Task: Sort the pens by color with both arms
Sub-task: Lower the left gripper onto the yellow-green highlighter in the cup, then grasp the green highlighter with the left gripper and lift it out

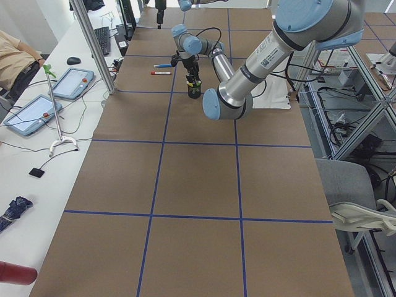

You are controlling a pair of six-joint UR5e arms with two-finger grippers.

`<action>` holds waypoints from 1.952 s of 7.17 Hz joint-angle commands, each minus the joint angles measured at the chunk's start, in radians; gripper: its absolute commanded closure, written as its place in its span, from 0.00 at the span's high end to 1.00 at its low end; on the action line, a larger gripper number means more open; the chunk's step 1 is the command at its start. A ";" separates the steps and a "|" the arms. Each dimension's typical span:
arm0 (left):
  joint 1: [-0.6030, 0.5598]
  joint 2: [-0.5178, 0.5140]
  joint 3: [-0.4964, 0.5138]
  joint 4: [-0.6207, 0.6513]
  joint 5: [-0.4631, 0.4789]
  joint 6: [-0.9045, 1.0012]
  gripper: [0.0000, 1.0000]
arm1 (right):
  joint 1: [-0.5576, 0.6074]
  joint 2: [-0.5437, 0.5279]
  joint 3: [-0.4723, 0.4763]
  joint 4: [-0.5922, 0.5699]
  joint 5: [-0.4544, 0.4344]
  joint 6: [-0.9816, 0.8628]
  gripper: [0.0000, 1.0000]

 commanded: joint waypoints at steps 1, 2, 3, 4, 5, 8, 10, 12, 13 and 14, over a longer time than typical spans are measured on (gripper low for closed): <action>0.016 0.001 -0.001 0.000 -0.002 -0.001 0.61 | -0.001 -0.002 0.000 0.000 -0.003 0.000 0.99; 0.022 0.001 -0.003 0.000 -0.002 -0.001 0.61 | -0.001 -0.004 0.000 0.002 -0.004 0.000 0.99; 0.027 0.002 -0.004 0.000 -0.002 -0.001 0.52 | -0.001 -0.004 0.000 0.002 -0.004 0.000 0.99; 0.027 0.006 -0.006 0.002 -0.002 -0.001 0.40 | -0.001 -0.004 0.000 0.002 -0.004 0.000 0.99; 0.027 0.013 -0.009 0.002 -0.002 -0.001 0.22 | -0.001 -0.004 0.001 0.002 -0.004 0.000 0.99; 0.027 0.013 -0.036 0.002 -0.002 -0.001 0.00 | -0.001 -0.004 0.003 0.003 -0.006 0.002 0.99; 0.027 0.012 -0.134 0.093 0.000 0.003 0.00 | -0.001 -0.002 0.002 0.003 -0.006 0.002 0.99; 0.015 0.010 -0.263 0.191 0.000 0.002 0.00 | -0.001 -0.001 0.002 0.003 -0.006 0.002 0.99; -0.006 0.009 -0.321 0.227 -0.002 -0.001 0.00 | -0.001 -0.001 0.002 0.005 -0.006 0.002 0.99; -0.040 0.007 -0.361 0.242 -0.003 -0.003 0.00 | -0.001 -0.001 0.002 0.005 -0.006 0.003 0.99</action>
